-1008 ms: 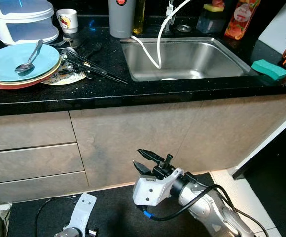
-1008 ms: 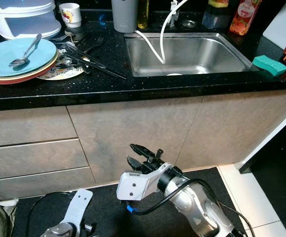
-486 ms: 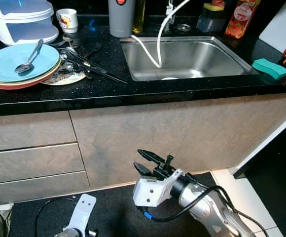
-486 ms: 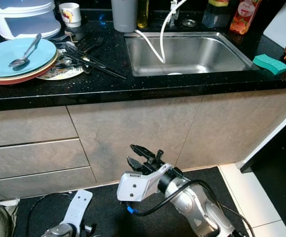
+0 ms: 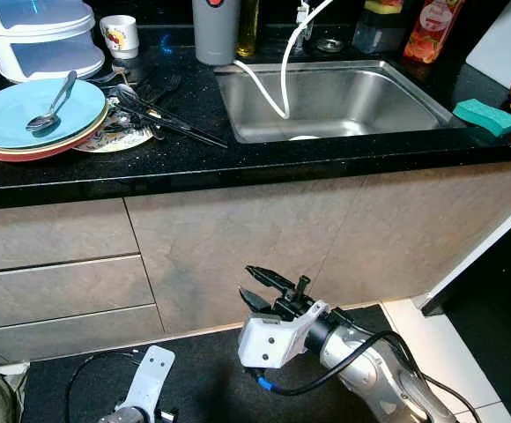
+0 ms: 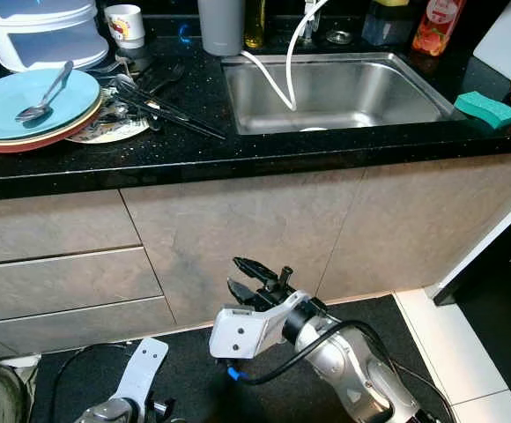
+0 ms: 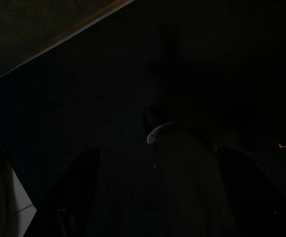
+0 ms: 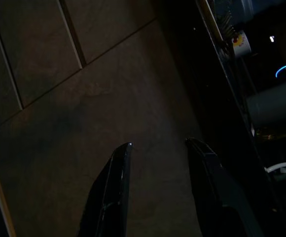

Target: Kitchen organization

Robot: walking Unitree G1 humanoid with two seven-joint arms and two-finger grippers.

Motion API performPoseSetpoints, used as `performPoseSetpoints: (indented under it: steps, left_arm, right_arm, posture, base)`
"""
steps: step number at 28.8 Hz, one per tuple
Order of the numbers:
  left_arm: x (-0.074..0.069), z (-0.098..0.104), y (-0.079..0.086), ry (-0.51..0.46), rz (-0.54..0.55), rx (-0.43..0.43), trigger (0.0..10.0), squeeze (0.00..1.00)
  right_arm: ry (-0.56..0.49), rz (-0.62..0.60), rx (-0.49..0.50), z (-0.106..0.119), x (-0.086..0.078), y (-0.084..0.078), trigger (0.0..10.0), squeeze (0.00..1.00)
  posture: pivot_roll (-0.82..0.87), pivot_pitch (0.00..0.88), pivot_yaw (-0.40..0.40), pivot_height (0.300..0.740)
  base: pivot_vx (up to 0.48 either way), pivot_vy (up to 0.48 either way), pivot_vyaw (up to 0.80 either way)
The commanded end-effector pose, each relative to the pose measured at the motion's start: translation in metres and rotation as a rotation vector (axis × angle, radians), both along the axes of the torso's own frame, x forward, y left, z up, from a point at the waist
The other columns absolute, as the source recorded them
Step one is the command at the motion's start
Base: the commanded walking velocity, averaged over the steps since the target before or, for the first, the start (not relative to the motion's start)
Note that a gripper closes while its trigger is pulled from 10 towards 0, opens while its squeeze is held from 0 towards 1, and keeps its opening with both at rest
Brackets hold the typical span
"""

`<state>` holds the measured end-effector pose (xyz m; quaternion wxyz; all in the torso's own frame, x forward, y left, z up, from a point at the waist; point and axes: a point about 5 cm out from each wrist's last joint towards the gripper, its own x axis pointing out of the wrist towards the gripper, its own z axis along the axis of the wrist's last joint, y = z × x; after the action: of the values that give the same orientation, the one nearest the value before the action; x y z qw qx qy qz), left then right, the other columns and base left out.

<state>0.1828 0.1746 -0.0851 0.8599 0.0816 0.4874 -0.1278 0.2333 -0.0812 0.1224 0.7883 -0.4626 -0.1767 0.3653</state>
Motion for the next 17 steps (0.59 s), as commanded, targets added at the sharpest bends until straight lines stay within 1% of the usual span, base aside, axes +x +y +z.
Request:
performPoseSetpoints:
  steps: [1,8,14,17]
  left_arm:
    - [-0.0068,-0.0038,-0.0038,0.028,-0.002,-0.003,10.0,0.0]
    - [-0.0099,-0.0053,-0.0061,0.034,0.01,-0.013,10.0,0.0]
    - [-0.0065,-0.0039,-0.0072,0.019,0.03,-0.021,10.0,0.0]
    - [-0.0066,-0.0038,-0.0058,0.018,0.033,-0.019,10.0,0.0]
  right_arm:
    - [0.002,0.004,-0.01,-0.0005,-0.0006,-0.003,10.0,0.0]
    - [0.0,0.004,-0.011,-0.0005,-0.0027,-0.0062,10.0,0.0]
    - [-0.002,0.002,-0.012,-0.0003,-0.0014,-0.0095,10.0,0.0]
    - [-0.003,0.004,-0.012,0.0001,-0.0019,-0.0087,10.0,0.0]
  posture:
    - [-0.01,0.053,-0.008,0.74]
    - [-0.01,0.044,-0.025,0.74]
    - [-0.02,0.055,-0.045,0.74]
    - [-0.04,0.064,-0.042,0.74]
  base:
    - [0.0,0.0,0.0]
    - [0.0,0.0,0.0]
    - [0.0,0.0,0.0]
    - [0.0,0.0,0.0]
